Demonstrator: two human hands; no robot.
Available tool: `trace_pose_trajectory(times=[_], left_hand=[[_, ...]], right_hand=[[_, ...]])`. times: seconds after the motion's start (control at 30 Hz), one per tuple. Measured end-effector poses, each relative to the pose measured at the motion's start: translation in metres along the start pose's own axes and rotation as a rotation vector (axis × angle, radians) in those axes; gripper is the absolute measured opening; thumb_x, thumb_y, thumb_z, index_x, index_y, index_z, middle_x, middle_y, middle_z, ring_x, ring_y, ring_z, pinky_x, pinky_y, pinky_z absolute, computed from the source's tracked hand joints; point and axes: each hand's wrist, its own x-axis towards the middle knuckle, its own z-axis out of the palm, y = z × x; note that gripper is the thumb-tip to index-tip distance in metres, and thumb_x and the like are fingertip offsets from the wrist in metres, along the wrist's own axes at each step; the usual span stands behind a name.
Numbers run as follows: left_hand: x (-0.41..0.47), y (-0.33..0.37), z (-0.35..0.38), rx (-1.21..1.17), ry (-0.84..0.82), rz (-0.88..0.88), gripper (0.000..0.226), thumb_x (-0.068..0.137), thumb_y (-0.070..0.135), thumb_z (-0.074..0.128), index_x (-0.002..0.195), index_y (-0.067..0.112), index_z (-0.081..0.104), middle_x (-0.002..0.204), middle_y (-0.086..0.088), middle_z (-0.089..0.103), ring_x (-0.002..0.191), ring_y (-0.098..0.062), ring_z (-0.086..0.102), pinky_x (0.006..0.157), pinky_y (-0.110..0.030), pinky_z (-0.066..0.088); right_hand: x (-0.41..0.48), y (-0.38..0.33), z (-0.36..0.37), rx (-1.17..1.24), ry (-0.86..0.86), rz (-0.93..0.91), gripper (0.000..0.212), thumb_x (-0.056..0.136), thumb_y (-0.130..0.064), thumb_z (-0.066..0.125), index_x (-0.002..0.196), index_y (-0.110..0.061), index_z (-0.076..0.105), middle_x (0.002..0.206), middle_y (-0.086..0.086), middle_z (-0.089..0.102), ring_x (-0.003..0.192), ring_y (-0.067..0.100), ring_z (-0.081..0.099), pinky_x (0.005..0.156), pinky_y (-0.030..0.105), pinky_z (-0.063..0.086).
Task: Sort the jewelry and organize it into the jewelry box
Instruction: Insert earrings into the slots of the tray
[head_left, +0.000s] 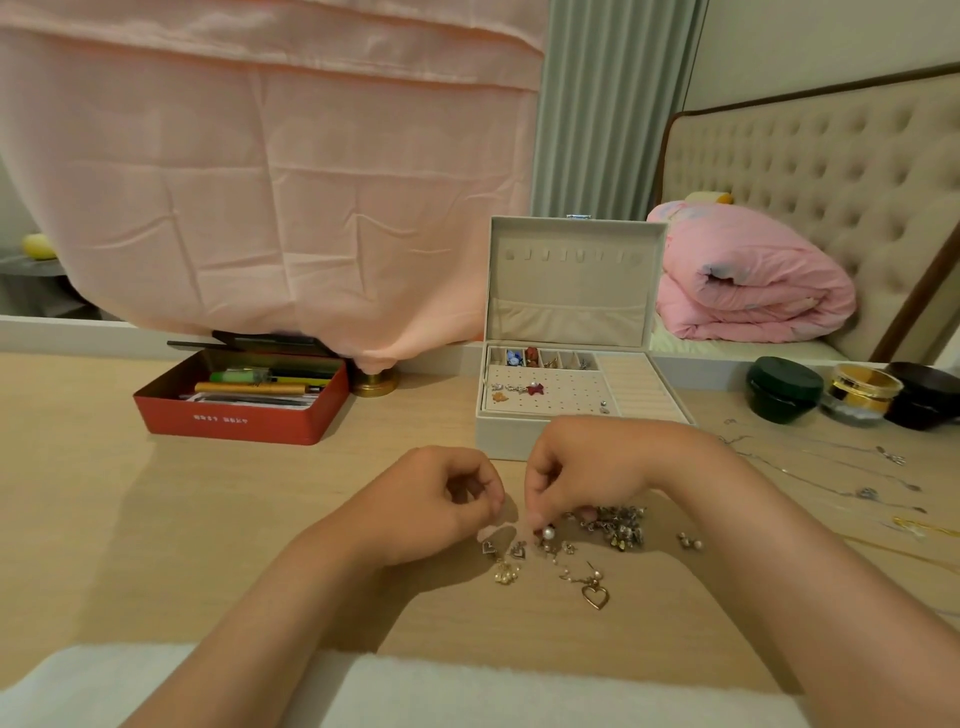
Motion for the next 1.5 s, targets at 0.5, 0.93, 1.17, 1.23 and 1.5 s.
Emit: trace_pose_trajectory(times=[0.5, 0.93, 1.17, 1.23, 1.5], left_hand=[[0.01, 0.006, 0.011, -0.49, 0.393, 0.0, 0.013, 0.086, 0.01, 0.074, 0.098, 0.014, 0.076, 0.078, -0.003, 0.076, 0.062, -0.009, 0.062, 0.053, -0.013, 0.044], [0.012, 0.001, 0.012, -0.408, 0.419, 0.053, 0.022, 0.088, 0.017, 0.073, 0.108, 0.028, 0.075, 0.093, 0.006, 0.072, 0.077, -0.02, 0.064, 0.05, -0.026, 0.052], [0.016, 0.0, 0.013, -0.471, 0.466, 0.0, 0.007, 0.087, 0.018, 0.075, 0.092, 0.022, 0.073, 0.088, 0.007, 0.072, 0.077, -0.019, 0.066, 0.051, -0.025, 0.051], [0.016, 0.001, 0.012, -0.492, 0.49, -0.011, 0.005, 0.086, 0.015, 0.075, 0.088, 0.019, 0.072, 0.082, 0.003, 0.072, 0.074, -0.015, 0.065, 0.051, -0.024, 0.051], [0.04, 0.032, -0.002, -0.538, 0.496, 0.039, 0.005, 0.087, 0.016, 0.075, 0.091, 0.014, 0.075, 0.079, 0.0, 0.075, 0.072, -0.011, 0.068, 0.055, -0.027, 0.056]], right_hand=[[0.018, 0.008, 0.008, 0.842, 0.244, -0.089, 0.022, 0.097, -0.023, 0.066, 0.103, -0.004, 0.075, 0.098, 0.013, 0.077, 0.057, 0.013, 0.06, 0.041, 0.022, 0.045], [0.02, 0.008, 0.009, 0.969, 0.218, -0.164, 0.022, 0.094, -0.004, 0.066, 0.115, -0.003, 0.072, 0.098, 0.014, 0.075, 0.052, 0.012, 0.054, 0.038, 0.021, 0.043], [0.023, 0.004, 0.009, 1.046, 0.26, -0.134, 0.03, 0.095, -0.008, 0.066, 0.124, -0.007, 0.061, 0.093, 0.015, 0.074, 0.049, 0.014, 0.056, 0.035, 0.022, 0.044], [0.023, 0.004, 0.009, 1.077, 0.278, -0.125, 0.026, 0.094, -0.008, 0.067, 0.119, -0.004, 0.063, 0.09, 0.014, 0.075, 0.048, 0.013, 0.056, 0.035, 0.021, 0.043], [0.019, 0.008, -0.007, 0.977, 0.552, -0.185, 0.014, 0.099, -0.015, 0.064, 0.104, -0.008, 0.074, 0.09, 0.008, 0.076, 0.047, 0.013, 0.051, 0.036, 0.022, 0.04]])
